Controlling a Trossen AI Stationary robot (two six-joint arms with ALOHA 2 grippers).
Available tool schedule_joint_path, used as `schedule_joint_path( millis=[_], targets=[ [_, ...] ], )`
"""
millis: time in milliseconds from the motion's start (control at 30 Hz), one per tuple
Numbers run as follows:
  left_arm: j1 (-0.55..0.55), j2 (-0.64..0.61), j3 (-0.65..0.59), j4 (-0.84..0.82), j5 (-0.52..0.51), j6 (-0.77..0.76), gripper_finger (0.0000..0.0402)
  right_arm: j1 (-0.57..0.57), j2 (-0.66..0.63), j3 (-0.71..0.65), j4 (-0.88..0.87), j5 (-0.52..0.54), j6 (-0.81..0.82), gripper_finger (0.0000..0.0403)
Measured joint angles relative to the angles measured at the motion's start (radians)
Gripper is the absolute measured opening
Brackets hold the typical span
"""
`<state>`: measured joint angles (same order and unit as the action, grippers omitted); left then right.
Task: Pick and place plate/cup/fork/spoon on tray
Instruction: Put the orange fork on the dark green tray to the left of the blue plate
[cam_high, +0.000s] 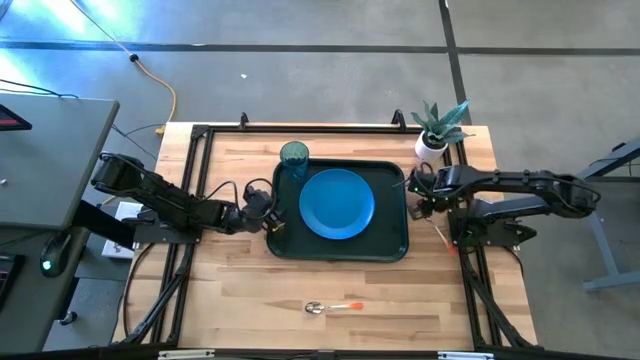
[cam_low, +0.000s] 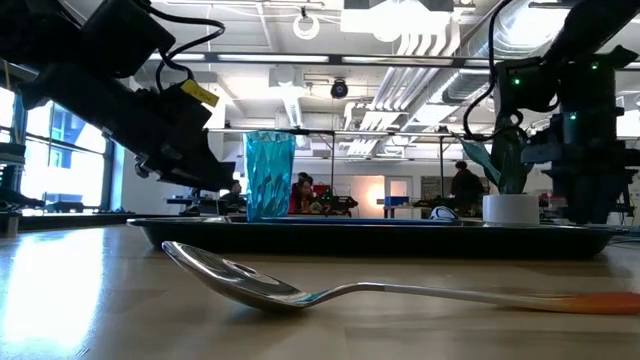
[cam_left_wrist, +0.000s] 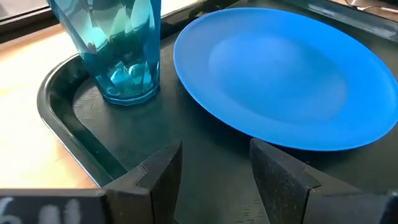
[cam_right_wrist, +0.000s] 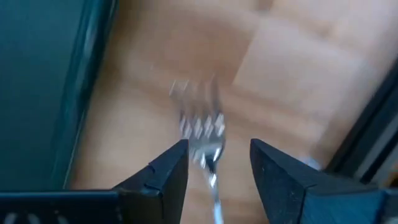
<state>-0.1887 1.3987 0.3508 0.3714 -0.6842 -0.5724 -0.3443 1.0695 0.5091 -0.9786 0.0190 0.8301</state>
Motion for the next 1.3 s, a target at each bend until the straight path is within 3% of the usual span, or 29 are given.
schedule_joint_path(
  millis=[400, 567, 767, 933, 1067, 1200, 1300],
  targets=[
    [-0.003, 0.0, 0.0, 0.0, 0.026, -0.006, 0.018, 0.145, 0.206, 0.001, 0.001, -0.018, 0.106, 0.0161],
    [-0.003, 0.0, 0.0, -0.001, 0.027, -0.018, 0.018, 0.144, 0.311, 0.013, 0.033, -0.048, 0.13, 0.0115],
    [-0.003, 0.0, 0.0, -0.001, 0.027, -0.018, 0.018, 0.144, 0.313, 0.02, 0.065, -0.057, 0.112, 0.0018],
    [-0.003, 0.0, 0.0, -0.002, 0.027, -0.02, 0.018, 0.146, 0.275, 0.025, 0.065, -0.037, 0.11, 0.0019],
    [-0.003, 0.0, 0.0, -0.002, 0.027, -0.029, 0.018, 0.178, 0.26, 0.024, 0.065, 0.057, 0.149, 0.0005],
    [-0.003, 0.0, 0.0, 0.0, 0.027, -0.037, 0.018, 0.248, 0.245, 0.024, 0.074, 0.309, 0.251, 0.0008],
    [-0.003, 0.0, 0.0, 0.002, 0.027, -0.055, 0.018, 0.302, 0.232, 0.024, 0.075, 0.356, 0.29, 0.0004]
  ],
)
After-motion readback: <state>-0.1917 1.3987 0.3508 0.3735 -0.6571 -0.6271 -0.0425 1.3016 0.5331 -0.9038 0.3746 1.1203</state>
